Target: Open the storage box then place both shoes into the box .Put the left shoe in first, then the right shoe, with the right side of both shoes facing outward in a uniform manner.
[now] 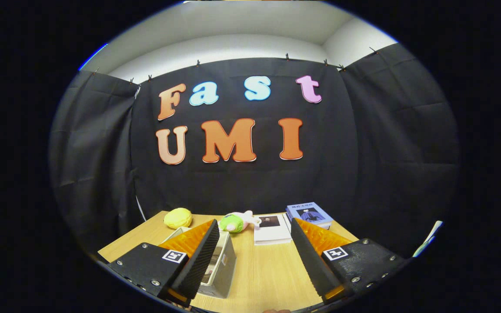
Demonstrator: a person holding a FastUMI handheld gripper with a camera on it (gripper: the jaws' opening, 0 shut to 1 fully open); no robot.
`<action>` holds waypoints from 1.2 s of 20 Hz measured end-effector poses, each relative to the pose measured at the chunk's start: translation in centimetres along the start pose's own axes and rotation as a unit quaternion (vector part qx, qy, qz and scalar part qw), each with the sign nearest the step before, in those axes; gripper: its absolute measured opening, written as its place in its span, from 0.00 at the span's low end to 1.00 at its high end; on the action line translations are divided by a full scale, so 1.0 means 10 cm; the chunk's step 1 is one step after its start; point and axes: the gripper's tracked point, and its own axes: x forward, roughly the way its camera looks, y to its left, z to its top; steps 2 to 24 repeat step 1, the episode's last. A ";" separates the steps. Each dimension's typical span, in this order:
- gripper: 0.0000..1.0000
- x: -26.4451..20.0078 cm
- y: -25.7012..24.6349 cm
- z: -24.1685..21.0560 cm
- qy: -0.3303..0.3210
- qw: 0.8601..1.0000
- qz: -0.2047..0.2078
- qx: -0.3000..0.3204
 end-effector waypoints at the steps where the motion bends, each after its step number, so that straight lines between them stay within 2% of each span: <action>1: 0.98 -0.10 -0.12 0.03 -0.011 1.000 -0.007 -0.003; 24: 0.98 -0.10 -0.12 0.03 -0.011 1.000 -0.007 -0.003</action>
